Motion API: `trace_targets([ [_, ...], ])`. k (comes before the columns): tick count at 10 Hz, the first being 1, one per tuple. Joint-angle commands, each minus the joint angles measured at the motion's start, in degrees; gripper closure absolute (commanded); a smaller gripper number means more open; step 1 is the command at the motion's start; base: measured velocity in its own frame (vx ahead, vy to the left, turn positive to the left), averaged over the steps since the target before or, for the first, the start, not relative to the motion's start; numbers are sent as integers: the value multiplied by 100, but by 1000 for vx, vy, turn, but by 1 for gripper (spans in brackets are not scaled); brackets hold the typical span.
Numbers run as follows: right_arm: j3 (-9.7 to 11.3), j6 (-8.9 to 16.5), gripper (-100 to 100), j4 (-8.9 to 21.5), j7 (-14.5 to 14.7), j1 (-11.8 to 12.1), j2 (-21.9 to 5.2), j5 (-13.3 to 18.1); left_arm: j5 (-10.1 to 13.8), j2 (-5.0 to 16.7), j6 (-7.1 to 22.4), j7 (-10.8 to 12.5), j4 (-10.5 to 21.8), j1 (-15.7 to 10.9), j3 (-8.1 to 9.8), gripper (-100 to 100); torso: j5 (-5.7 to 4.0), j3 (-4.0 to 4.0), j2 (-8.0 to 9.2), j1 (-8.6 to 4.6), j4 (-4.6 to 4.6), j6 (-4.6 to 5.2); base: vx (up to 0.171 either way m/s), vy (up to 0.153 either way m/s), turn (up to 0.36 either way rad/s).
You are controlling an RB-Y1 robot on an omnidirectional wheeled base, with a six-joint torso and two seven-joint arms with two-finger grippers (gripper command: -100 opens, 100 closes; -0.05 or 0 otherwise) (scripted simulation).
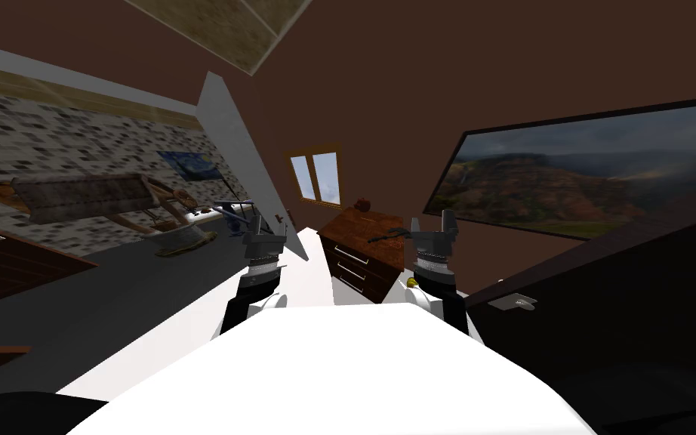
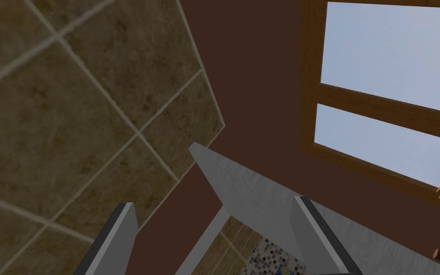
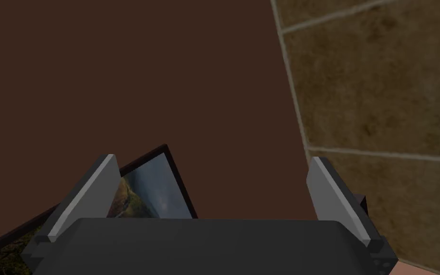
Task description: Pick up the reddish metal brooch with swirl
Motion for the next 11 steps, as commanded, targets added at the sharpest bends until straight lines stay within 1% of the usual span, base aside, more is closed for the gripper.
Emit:
trace_targets([
  [1, -21, 46, -100, 7, 18, 49, -196, 82, 0, 0, 0, 0, 0, 0, 0, 0, 0, 0, 0, 0, 0, 0, -9, -2, 37],
  [4, -104, 220, -100, 28, 85, 242, -694, 398, 0, 0, 0, 0, 0, 0, 0, 0, -2, 7, 13, -8, 3, 0, -35, -15, 58],
  [7, -239, 490, -100, 53, 191, 548, -1214, 895, 0, 0, 0, 0, 0, -1, 0, 0, -2, 13, 22, -8, 5, -1, -58, -15, 92],
  [8, -239, 490, -100, 53, 191, 548, -1287, 895, 0, 0, 0, 0, 0, -1, 0, 0, -2, 15, 25, -10, 6, 0, -44, -16, 28],
  [9, -292, 597, -100, 64, 233, 669, -1499, 1094, 0, 0, 0, 0, 0, 0, 0, 0, -2, 12, 20, -9, 5, 1, -38, -11, 79],
  [10, -348, 710, -100, 78, 278, 796, -1645, 1305, 0, 0, 0, 0, 0, -1, 0, 0, -2, 10, 17, -8, 4, -1, -51, -25, 115],
  [11, -348, 710, -100, 78, 278, 796, -1714, 1307, 0, 0, 0, 0, 0, -1, 0, 0, -3, 11, 19, -13, 4, 0, -44, -18, 43],
])
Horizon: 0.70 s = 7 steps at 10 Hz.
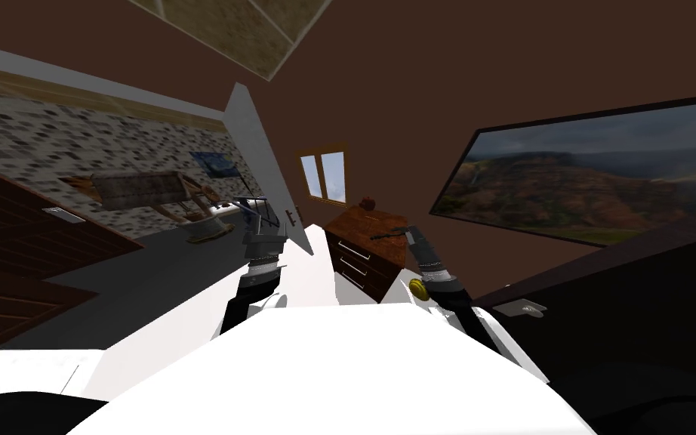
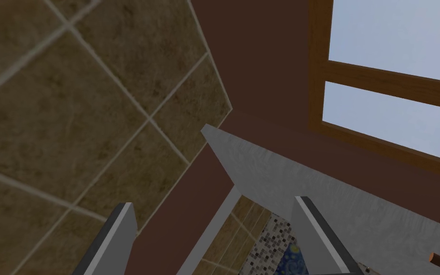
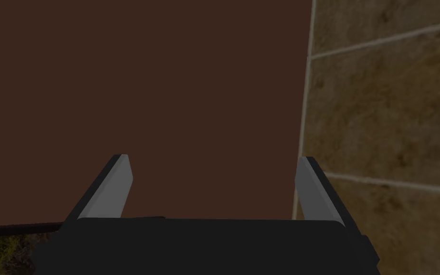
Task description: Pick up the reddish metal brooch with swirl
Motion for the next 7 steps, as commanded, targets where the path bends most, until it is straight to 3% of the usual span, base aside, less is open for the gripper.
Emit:
trace_targets([
  [1, -67, 155, -100, -20, 52, 177, -278, 264, 0, 0, 0, 0, 0, 0, 0, 0, 0, 0, 0, 0, 0, 0, -49, -9, 75],
  [7, -302, 668, -100, 77, 261, 751, -1168, 1201, 0, 0, 0, 0, 0, 0, 0, 0, 0, 2, 2, 0, 1, 0, -58, -18, 98],
])
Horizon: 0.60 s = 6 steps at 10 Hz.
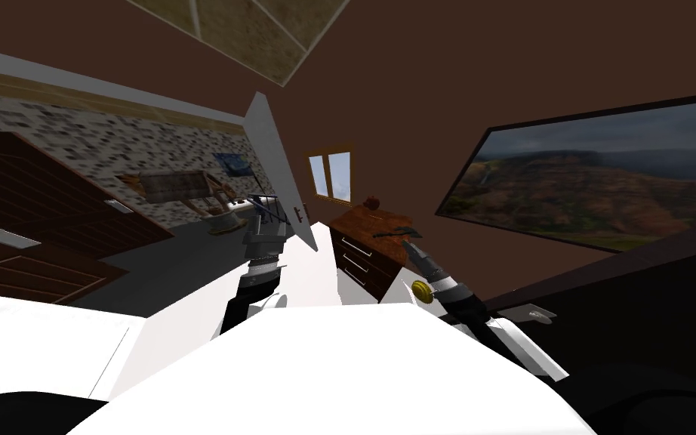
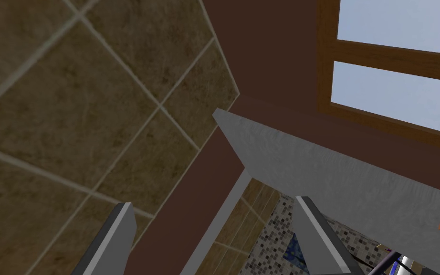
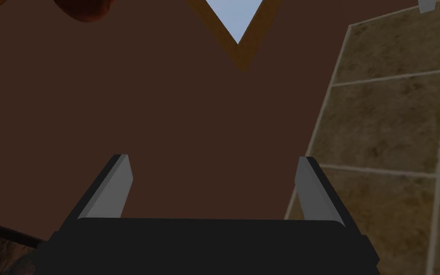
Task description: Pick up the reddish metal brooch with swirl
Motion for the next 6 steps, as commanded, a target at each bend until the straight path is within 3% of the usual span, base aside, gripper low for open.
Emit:
trace_targets([
  [1, -12, 86, -100, -5, 46, 88, -107, 213, 0, 0, 0, 0, 0, 0, 0, 0, 0, 0, 0, 0, 0, 0, -37, -13, 55],
  [2, -67, 220, -100, 31, 102, 234, -344, 417, 0, 0, 0, 0, 0, 1, 0, 0, 0, -2, -5, 2, 0, 2, -33, -16, 117],
  [3, -67, 220, -100, 31, 102, 234, -344, 497, 0, 0, 0, 0, 0, 0, 0, 0, 0, -4, -7, -1, -1, 0, -29, -16, 65],
  [4, -119, 354, -100, 74, 159, 379, -589, 717, 0, 0, 0, 0, 0, 1, 0, 0, 0, -5, -9, 0, -2, 2, -37, -14, 100],
  [5, -119, 354, -100, 74, 159, 379, -591, 789, 0, 0, 0, 0, 0, 0, 0, 0, 0, -4, -7, -1, -1, 1, -38, -15, 59],
  [6, -166, 487, -100, 123, 216, 520, -844, 992, 0, 0, 0, 0, 0, 1, 0, 0, -1, -4, -7, 0, -1, 1, -44, -14, 144],
])
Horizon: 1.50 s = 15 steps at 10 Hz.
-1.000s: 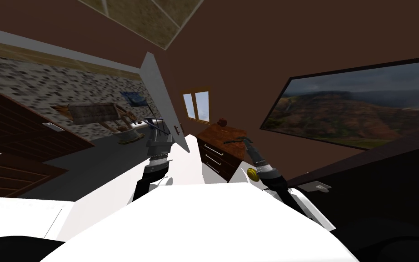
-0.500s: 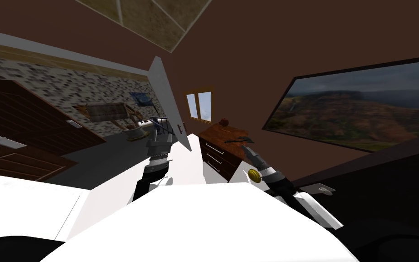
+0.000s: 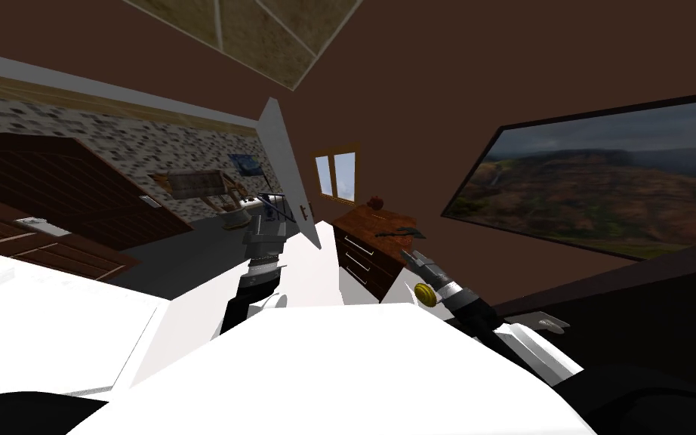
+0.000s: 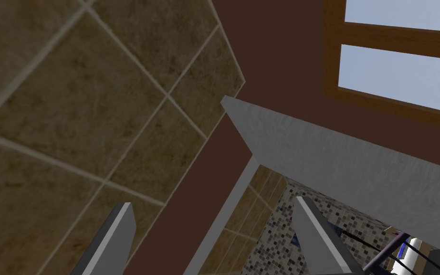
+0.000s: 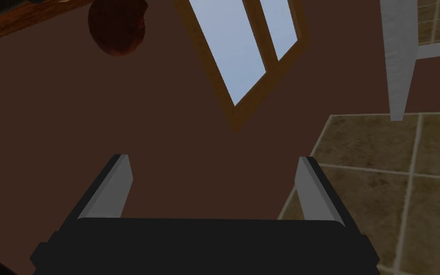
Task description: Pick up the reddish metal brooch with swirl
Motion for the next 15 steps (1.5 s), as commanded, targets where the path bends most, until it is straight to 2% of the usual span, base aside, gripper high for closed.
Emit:
trace_targets([
  [1, -36, 40, -100, 44, 47, 97, -102, 209, 0, 0, 0, 0, 0, 0, 0, 0, 0, 0, 0, 0, 0, 0, -33, -16, 56],
  [2, -78, 172, -100, 100, 104, 233, -364, 429, 0, 0, 0, 0, 0, 1, 0, 0, 0, -1, -2, 0, 0, 4, -26, -15, 109],
  [3, -78, 172, -100, 100, 104, 233, -369, 514, 0, 0, 0, 0, 0, 0, 0, 0, 0, -2, -4, 0, -1, 2, -23, -13, 67],
  [4, -115, 301, -100, 165, 161, 364, -618, 729, 0, 0, 0, 0, 0, 1, 0, 0, -1, -4, -7, 1, -1, 2, -28, -15, 125],
  [5, -115, 301, -100, 165, 161, 364, -644, 824, 0, 0, 0, 0, 0, 0, 0, 0, 0, -3, -6, -1, -1, 2, -22, -17, 68],
  [6, -146, 428, -100, 239, 217, 487, -890, 1025, 0, 0, 0, 0, 0, 1, 0, 0, -1, -4, -8, -1, -1, 3, -22, -15, 172],
  [7, -146, 428, -100, 239, 217, 487, -922, 1139, 0, 0, 0, 0, 0, 0, 0, 0, 0, -5, -9, -1, -2, 0, -17, -18, 60],
  [8, -170, 553, -100, 323, 274, 603, -1163, 1332, 0, 0, 0, 0, 0, 1, 1, 0, -1, -5, -10, -1, -2, 4, -17, -15, 117],
  [9, -170, 553, -100, 323, 274, 603, -1202, 1459, 0, 0, 0, 0, 0, 1, 0, 0, -1, -6, -11, -2, -2, 1, -13, -17, 73],
  [10, -188, 673, -100, 415, 329, 711, -1419, 1652, 0, 0, 0, 0, 0, 1, 1, 0, -1, -7, -12, -1, -2, 3, -11, -20, 161],
  [13, -198, 790, -100, 516, 383, 812, -1757, 2107, 0, 0, 0, 0, 0, 1, 0, 0, -1, -9, -17, -4, -3, 2, -5, -21, 87],
  [14, -200, 903, -100, 625, 437, 905, -1982, 2297, 0, 0, 0, 0, 0, 1, 1, 0, -2, -10, -18, -3, -3, 3, 1, -23, 166],
  [15, -200, 903, -100, 625, 437, 905, -2027, 2432, 0, 0, 0, 0, 0, 1, 0, 0, -1, -11, -20, -4, -4, 1, 3, -25, 75],
])
